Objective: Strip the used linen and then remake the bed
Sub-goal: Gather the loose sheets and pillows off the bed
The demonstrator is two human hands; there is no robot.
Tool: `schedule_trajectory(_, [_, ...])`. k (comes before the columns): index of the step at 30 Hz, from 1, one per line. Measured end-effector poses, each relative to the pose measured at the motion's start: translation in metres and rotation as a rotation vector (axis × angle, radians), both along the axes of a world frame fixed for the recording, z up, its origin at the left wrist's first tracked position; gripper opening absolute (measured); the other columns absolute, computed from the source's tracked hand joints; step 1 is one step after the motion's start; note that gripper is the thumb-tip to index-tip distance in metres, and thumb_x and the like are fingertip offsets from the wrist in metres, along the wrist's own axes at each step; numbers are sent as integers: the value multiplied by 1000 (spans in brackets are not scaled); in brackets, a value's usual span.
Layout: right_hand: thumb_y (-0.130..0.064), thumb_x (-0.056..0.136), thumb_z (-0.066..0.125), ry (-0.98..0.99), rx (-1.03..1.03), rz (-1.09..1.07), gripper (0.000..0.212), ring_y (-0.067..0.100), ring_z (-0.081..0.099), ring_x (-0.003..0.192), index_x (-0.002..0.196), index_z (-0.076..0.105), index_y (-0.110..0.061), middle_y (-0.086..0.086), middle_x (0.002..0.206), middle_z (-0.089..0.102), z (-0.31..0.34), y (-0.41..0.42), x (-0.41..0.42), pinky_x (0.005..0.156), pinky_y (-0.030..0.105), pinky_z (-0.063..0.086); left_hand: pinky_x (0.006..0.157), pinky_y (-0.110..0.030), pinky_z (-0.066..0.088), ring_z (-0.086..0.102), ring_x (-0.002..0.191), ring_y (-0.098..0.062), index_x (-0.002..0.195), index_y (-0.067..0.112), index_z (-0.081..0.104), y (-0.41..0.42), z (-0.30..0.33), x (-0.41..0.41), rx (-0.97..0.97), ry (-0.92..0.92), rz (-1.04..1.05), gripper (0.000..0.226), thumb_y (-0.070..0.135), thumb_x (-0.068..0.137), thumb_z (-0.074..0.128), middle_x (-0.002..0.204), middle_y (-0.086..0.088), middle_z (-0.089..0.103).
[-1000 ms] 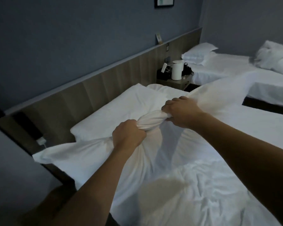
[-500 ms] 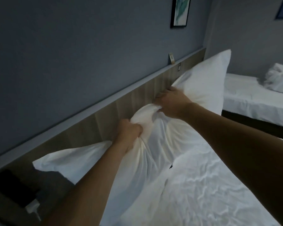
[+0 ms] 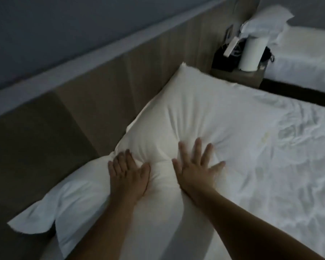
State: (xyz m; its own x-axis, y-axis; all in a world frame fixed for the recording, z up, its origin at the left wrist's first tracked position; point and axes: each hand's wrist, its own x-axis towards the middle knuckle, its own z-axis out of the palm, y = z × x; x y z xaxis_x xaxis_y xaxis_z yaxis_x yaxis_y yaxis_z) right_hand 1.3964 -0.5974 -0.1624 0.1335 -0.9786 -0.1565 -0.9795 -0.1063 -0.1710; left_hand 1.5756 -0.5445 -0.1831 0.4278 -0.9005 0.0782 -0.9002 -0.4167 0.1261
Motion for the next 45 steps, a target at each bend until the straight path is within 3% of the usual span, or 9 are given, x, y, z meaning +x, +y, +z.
schedule_trajectory(6, [-62,95,4,-7,-121,-40,57,39,-39,136,132,-37,-49,6,152,-39,-70,-15,17,95,80,-14,118,-54,14,39,129,-47,143,-9,36,-27,-60,-3,-43,-94,26,83,57,94,24,143,-32,41])
schedule_trajectory(19, [-59,96,4,-12,-178,-35,57,40,-34,139,142,-26,-47,7,155,-34,-91,-25,18,95,81,-13,117,-56,14,41,128,-45,137,-11,43,-42,-73,-2,-72,-166,43,83,57,91,32,141,-30,44])
schedule_trajectory(29, [-58,96,4,-80,-4,86,59,23,-38,139,149,-18,-41,0,156,-34,-52,11,-18,104,67,-23,117,-56,16,31,140,-36,149,3,32,38,-11,-22,39,-25,-137,88,65,89,16,150,-23,36])
schedule_trajectory(33, [-58,97,6,-135,179,56,60,12,-35,140,149,-18,-40,-5,156,-33,-38,66,-46,111,56,-22,110,-69,16,36,140,-36,146,11,44,160,16,-73,7,-40,-383,91,75,82,42,149,-17,42])
schedule_trajectory(37, [-54,97,38,-481,188,-274,76,22,-8,149,155,0,-23,3,162,-7,-24,132,-51,118,43,-2,97,-74,26,33,140,-41,146,20,44,237,18,-104,346,-3,-354,115,61,43,74,154,-18,35])
schedule_trajectory(39, [-44,87,60,-722,134,-581,74,32,31,139,145,32,-8,13,149,34,-20,149,-49,117,41,24,85,-65,44,43,130,-45,139,18,53,237,23,-103,392,13,-313,105,43,42,83,145,-23,44])
schedule_trajectory(41, [-41,79,67,-872,277,-753,50,32,61,102,111,59,-4,13,108,63,-12,152,-44,95,42,51,67,-45,54,54,109,-42,117,17,63,222,27,-96,371,-22,-299,70,26,51,85,123,-22,54])
schedule_trajectory(43, [-34,80,68,-906,450,-752,32,29,65,72,82,65,-2,13,78,67,1,145,-44,71,37,57,56,-34,51,58,91,-31,98,21,63,201,44,-90,347,-43,-291,40,19,62,81,103,-12,56])
schedule_trajectory(45, [-17,80,61,-868,499,-723,19,28,61,59,66,60,-4,12,63,63,16,135,-50,63,38,55,71,-35,52,60,99,-28,108,21,60,183,68,-86,374,39,-291,25,22,83,66,110,-8,58])
